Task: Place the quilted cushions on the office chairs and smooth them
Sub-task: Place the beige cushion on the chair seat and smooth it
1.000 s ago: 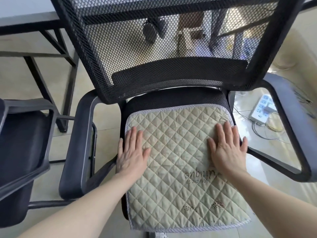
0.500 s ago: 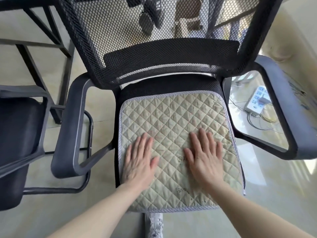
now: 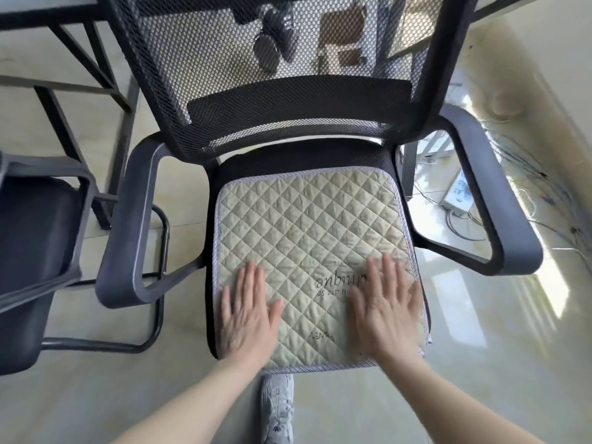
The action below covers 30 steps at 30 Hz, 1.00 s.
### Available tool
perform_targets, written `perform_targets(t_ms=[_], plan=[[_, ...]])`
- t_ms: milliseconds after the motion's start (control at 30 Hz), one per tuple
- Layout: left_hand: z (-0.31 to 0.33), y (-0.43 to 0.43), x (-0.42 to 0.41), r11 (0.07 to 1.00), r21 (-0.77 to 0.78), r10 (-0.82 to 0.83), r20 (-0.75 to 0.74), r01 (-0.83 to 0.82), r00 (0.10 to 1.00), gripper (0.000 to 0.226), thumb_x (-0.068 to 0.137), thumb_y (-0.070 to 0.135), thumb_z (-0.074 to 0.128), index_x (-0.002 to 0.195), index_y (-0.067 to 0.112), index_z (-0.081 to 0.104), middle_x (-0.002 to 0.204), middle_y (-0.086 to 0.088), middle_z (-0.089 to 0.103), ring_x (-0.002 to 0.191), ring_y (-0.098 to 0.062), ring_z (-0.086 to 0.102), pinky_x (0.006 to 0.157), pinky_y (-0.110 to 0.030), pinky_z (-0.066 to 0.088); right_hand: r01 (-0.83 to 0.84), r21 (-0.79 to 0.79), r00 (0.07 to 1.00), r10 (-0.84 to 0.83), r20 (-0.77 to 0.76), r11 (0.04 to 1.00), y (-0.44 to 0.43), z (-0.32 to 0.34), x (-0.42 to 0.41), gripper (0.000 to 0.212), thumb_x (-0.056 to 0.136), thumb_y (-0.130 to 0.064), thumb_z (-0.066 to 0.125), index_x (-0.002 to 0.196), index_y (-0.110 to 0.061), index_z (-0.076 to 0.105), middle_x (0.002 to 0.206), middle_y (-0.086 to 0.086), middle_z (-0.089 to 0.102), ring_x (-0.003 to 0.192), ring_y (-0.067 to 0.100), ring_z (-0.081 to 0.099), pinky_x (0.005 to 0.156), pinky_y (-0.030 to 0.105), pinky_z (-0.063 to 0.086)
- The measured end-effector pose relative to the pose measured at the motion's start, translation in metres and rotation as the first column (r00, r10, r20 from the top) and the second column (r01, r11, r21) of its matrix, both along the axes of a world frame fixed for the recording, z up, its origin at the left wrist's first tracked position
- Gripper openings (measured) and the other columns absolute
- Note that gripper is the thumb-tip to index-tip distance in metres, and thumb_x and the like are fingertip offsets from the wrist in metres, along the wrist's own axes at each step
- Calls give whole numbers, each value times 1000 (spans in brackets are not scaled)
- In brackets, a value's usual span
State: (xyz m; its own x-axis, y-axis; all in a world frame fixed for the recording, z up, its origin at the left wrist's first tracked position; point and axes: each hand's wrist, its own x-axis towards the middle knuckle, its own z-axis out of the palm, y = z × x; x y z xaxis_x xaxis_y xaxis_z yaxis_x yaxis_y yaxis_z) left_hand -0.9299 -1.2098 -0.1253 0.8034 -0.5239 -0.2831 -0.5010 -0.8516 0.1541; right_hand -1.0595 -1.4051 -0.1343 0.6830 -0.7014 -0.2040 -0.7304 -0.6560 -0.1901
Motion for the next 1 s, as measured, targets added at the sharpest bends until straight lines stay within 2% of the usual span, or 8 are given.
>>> perform_targets(t_ms=[100,167,267,433,567,733,900,1000], plan=[[1,-10,-29,997,-18,-79,-24,78,997,73,95,55,5,153,16,-13,162,1,-17,151,-19,-12,123,-43,-2,-100,40,995,99,24,994,34,-1,-5,65,98,-59,22,157,-32,11,165,-2,2,151,20,-6,119,52,0],[0,-11,-42,990,-12,-142,-32,141,989,72,97,55,11,155,15,-2,164,-1,-7,152,-21,-2,121,-44,4,-159,48,987,158,24,986,44,-4,-14,66,98,-59,28,156,-30,19,165,0,10,152,24,3,118,54,5],[-5,-2,-44,981,18,-191,-7,191,982,72,99,57,12,157,15,5,165,-2,-2,152,-21,1,120,-44,4,-179,30,984,179,8,983,38,-8,-28,68,96,-62,30,155,-29,24,164,3,16,151,25,8,118,54,8],[-12,32,-22,979,87,-189,26,186,982,75,96,61,10,156,16,3,165,-6,-3,152,-25,1,120,-45,5,-96,14,990,97,-105,995,-2,-11,-58,73,92,-73,12,154,-41,-5,165,-6,-7,151,18,-11,119,51,-6],[-9,44,-12,977,89,-193,-26,194,981,78,94,65,7,156,18,-1,164,-3,-9,152,-22,-5,121,-44,4,-18,37,986,24,-167,999,-19,-5,-69,72,91,-72,8,154,-41,-5,164,-11,-12,150,14,-15,118,49,-9],[4,38,-11,981,95,-163,-56,168,985,77,89,65,-6,151,22,-21,160,0,-26,149,-18,-21,121,-38,-10,11,116,981,12,-195,993,-18,11,-58,70,94,-67,17,155,-37,1,164,-9,-10,150,16,-15,118,47,-9],[33,23,-5,1000,9,-28,-85,29,996,72,98,57,13,150,25,-25,160,4,-29,152,-16,-10,120,-37,-11,59,205,981,-19,-192,977,-19,39,-42,72,94,-66,17,155,-32,-1,165,-7,-6,150,17,-13,119,47,-4],[56,12,9,1000,-25,-21,-83,19,996,70,97,58,8,147,27,-30,161,5,-27,151,-14,-10,118,-37,-12,35,173,988,-8,-157,984,-24,64,-27,74,94,-67,17,156,-29,2,165,-3,-1,151,19,-4,119,46,5]])
